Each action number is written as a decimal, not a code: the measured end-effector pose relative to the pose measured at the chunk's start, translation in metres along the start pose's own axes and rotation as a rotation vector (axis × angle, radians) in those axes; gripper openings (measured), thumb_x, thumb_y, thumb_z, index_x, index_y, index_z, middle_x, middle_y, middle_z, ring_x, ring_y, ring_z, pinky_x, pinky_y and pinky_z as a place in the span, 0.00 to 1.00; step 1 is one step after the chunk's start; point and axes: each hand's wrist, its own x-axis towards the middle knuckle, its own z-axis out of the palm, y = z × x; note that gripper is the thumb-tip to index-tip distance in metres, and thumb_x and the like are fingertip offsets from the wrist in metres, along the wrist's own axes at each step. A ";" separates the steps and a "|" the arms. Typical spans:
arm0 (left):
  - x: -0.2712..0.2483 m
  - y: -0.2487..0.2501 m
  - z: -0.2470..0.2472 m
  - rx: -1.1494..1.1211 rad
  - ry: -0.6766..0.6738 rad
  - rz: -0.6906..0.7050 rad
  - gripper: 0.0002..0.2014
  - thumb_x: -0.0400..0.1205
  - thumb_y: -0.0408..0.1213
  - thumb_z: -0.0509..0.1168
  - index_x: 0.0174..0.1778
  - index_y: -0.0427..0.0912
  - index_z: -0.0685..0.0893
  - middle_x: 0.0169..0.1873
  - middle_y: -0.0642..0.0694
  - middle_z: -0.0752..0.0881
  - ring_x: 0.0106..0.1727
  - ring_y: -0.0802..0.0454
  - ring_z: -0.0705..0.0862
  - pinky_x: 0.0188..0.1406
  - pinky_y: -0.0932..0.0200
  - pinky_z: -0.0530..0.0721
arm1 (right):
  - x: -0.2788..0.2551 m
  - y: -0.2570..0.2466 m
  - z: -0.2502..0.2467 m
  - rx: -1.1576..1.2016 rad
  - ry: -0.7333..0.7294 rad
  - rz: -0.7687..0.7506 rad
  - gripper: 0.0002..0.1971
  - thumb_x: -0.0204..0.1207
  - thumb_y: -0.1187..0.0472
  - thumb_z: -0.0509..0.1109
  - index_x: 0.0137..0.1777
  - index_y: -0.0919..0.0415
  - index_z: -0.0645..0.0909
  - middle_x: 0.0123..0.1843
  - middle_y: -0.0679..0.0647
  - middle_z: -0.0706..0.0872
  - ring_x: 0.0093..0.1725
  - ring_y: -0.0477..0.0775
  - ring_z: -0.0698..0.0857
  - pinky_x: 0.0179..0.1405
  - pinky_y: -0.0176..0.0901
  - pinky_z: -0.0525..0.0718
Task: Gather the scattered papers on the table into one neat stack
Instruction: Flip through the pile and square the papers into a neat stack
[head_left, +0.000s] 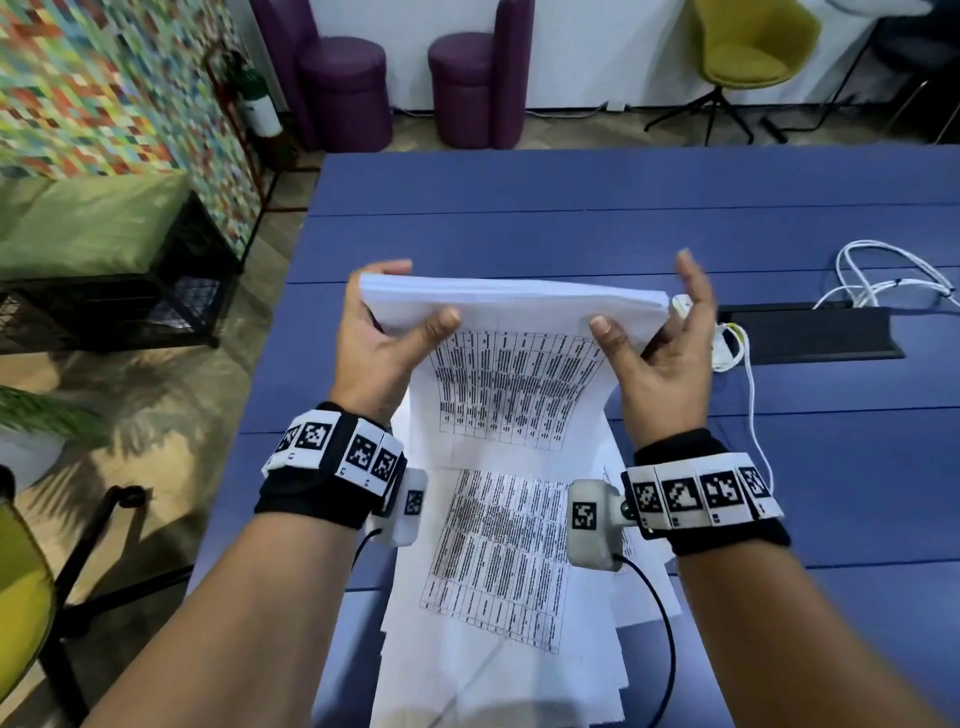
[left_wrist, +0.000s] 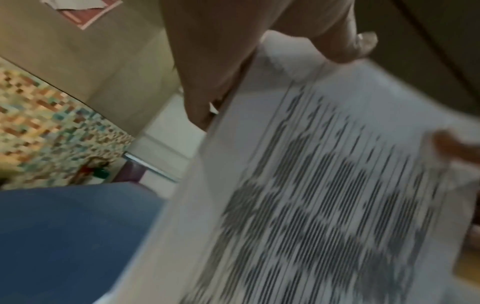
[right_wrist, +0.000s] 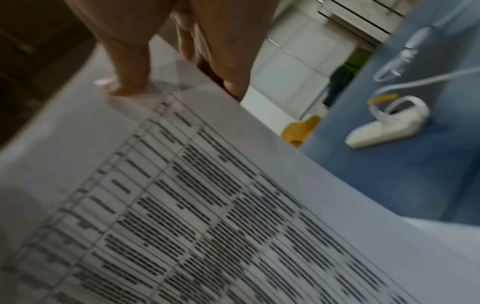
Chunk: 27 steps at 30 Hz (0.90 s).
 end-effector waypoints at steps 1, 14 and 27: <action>-0.003 -0.010 -0.002 0.006 -0.011 -0.076 0.27 0.62 0.32 0.82 0.53 0.41 0.77 0.36 0.57 0.89 0.37 0.63 0.86 0.39 0.68 0.83 | 0.000 0.006 -0.002 -0.001 -0.034 0.101 0.35 0.61 0.52 0.84 0.69 0.48 0.76 0.57 0.58 0.85 0.59 0.55 0.84 0.64 0.51 0.82; -0.004 0.036 0.043 0.054 0.219 0.084 0.16 0.71 0.30 0.79 0.53 0.38 0.85 0.41 0.58 0.92 0.50 0.56 0.91 0.51 0.61 0.86 | 0.001 -0.041 0.028 -0.193 0.060 0.004 0.08 0.65 0.59 0.83 0.31 0.50 0.85 0.27 0.54 0.83 0.34 0.47 0.81 0.38 0.55 0.85; -0.049 -0.027 -0.007 0.200 0.009 -0.293 0.21 0.60 0.35 0.83 0.44 0.37 0.82 0.29 0.61 0.87 0.35 0.67 0.85 0.43 0.68 0.84 | -0.032 0.012 -0.008 -0.379 -0.184 0.478 0.24 0.54 0.59 0.86 0.36 0.59 0.71 0.20 0.43 0.77 0.20 0.43 0.76 0.26 0.39 0.77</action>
